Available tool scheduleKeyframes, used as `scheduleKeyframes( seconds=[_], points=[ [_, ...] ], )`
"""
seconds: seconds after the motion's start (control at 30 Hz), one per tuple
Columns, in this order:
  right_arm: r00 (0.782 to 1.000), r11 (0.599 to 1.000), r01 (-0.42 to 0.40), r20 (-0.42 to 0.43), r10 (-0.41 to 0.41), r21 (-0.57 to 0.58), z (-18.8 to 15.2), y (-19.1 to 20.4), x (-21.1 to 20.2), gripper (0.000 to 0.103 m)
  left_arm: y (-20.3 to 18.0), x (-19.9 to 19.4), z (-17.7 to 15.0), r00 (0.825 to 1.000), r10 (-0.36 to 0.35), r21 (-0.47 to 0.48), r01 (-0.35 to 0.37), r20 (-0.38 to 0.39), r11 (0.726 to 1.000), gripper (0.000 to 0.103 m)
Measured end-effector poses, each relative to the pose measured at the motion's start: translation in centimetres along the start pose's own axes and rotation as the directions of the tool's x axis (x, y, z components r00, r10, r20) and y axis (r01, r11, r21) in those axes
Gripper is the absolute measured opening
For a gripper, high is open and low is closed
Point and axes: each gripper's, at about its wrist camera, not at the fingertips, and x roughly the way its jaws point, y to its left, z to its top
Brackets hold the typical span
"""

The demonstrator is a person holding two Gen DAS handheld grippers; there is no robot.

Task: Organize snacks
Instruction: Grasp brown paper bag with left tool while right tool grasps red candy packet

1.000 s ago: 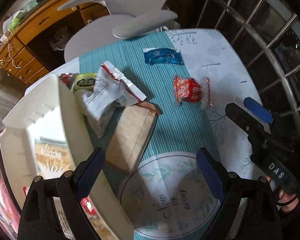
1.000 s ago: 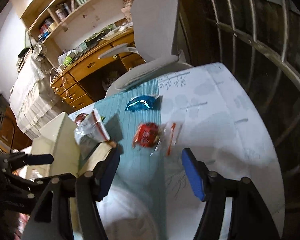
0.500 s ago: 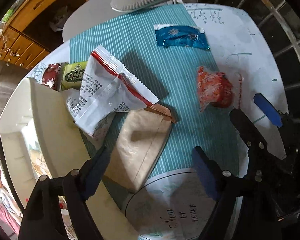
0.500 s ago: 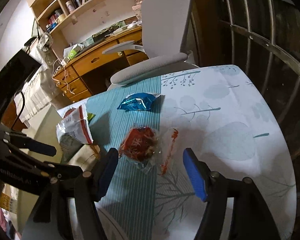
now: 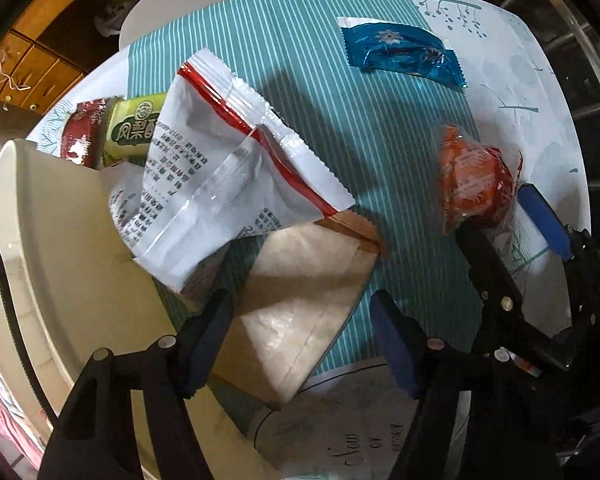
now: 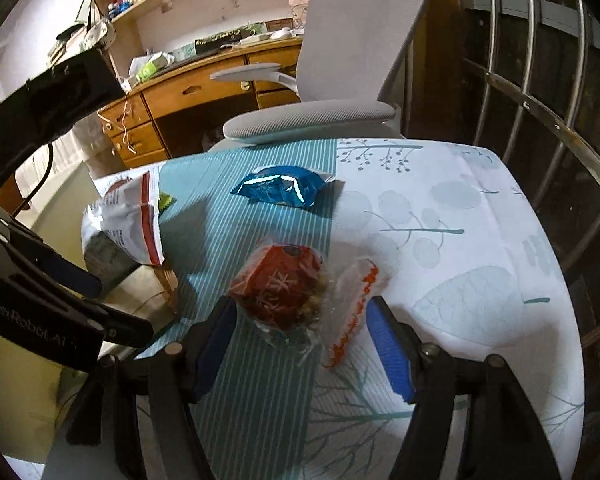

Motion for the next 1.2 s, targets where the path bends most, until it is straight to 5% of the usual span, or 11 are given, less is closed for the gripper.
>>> scheduleKeyframes(
  seconds=[0.43,0.9,1.2],
  points=[
    [0.997,0.997,0.071,-0.002,-0.071,-0.03,0.0,0.8,0.8,0.067,0.8,1.6,0.3,1.0,-0.01,-0.001,0.01,0.008,1.0,0.064],
    [0.995,0.991,0.097,-0.024,-0.099,-0.095,-0.1,1.7,0.3,0.037,0.6,1.6,-1.3,0.999,-0.051,-0.056,0.052,0.008,0.997,0.055],
    [0.996,0.994,0.07,-0.042,-0.073,-0.08,-0.1,1.1,-0.2,0.035,1.0,0.2,-2.6,0.997,-0.067,-0.077,0.07,0.039,0.995,0.055]
  ],
)
